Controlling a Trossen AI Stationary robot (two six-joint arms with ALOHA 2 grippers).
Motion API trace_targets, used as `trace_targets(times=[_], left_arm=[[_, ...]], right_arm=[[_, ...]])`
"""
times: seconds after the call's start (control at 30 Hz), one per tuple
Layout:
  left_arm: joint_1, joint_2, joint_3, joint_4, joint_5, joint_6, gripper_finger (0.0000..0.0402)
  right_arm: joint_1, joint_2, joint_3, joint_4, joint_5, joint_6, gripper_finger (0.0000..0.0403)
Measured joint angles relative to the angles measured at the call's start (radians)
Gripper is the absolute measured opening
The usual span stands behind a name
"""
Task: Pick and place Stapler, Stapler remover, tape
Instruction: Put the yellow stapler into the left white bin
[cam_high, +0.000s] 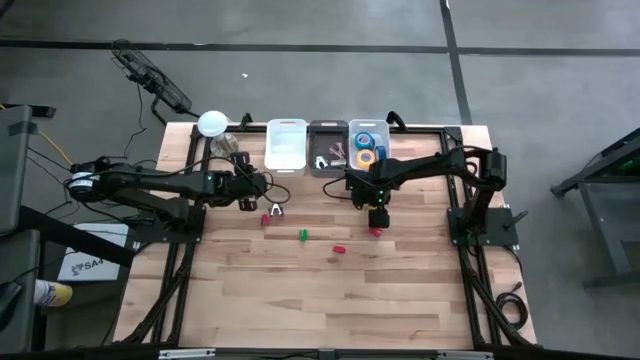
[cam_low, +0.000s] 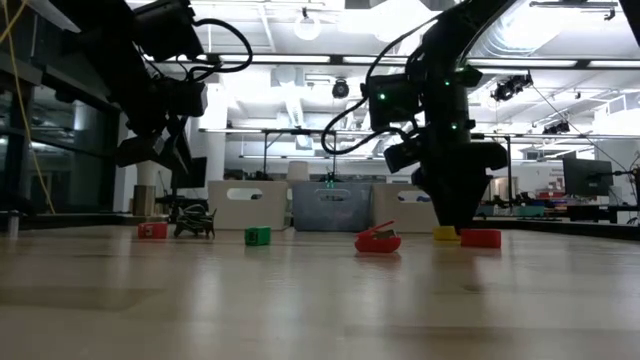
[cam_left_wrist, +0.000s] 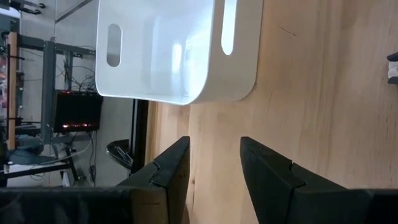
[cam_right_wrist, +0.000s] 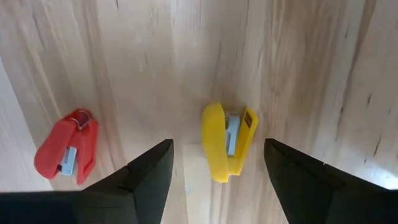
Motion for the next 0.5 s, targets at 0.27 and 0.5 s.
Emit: trace_targets(times=[0.27,0.5], left_arm=[[0.0,0.0,0.0,0.0,0.0,0.0,0.0138],[0.0,0.0,0.0,0.0,0.0,0.0,0.0138]], right_arm=[[0.0,-0.005,-0.058,0.043,0.033,-0.026,0.0223],[0.0,-0.005,-0.073,0.059,0.028,-0.011,0.022]])
